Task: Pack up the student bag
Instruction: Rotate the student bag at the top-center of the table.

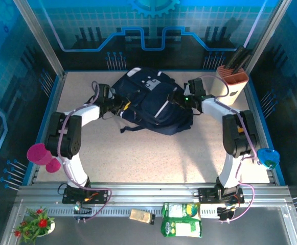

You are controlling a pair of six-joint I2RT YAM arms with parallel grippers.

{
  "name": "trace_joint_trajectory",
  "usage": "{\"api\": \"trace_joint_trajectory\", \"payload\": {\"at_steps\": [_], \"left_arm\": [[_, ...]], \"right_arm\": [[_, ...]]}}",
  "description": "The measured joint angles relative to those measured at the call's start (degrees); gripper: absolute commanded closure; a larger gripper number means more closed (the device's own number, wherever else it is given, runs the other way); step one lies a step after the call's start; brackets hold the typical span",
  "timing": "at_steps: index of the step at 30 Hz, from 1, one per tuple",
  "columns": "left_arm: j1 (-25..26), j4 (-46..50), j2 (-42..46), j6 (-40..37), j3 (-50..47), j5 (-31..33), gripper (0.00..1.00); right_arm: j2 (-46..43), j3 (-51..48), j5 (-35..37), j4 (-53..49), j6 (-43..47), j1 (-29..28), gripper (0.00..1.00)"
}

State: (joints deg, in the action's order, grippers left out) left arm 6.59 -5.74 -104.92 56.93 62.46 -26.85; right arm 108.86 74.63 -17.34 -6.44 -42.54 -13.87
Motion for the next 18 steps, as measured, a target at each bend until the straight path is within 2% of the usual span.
{"api": "trace_joint_trajectory", "payload": {"at_steps": [4, 9, 14, 18], "left_arm": [[-0.11, -0.96, 4.55, 1.70, -5.31, 1.29, 0.94], [-0.11, -1.27, 6.71, 2.75, -7.89, 1.33, 0.93], [-0.09, -2.82, 7.13, 3.19, -8.74, 0.57, 0.94], [-0.04, -3.80, 7.15, 3.19, -9.05, -0.07, 0.94]], "right_arm": [[5.97, 7.13, -1.33, 0.48, 1.29, -0.02, 0.36], [4.55, 7.34, 0.92, -0.44, 3.63, -0.04, 0.33], [-6.21, 0.98, 6.34, -1.79, 6.71, -0.68, 0.32], [-16.44, -5.97, 10.82, -1.46, 7.91, -5.11, 0.32]]}}
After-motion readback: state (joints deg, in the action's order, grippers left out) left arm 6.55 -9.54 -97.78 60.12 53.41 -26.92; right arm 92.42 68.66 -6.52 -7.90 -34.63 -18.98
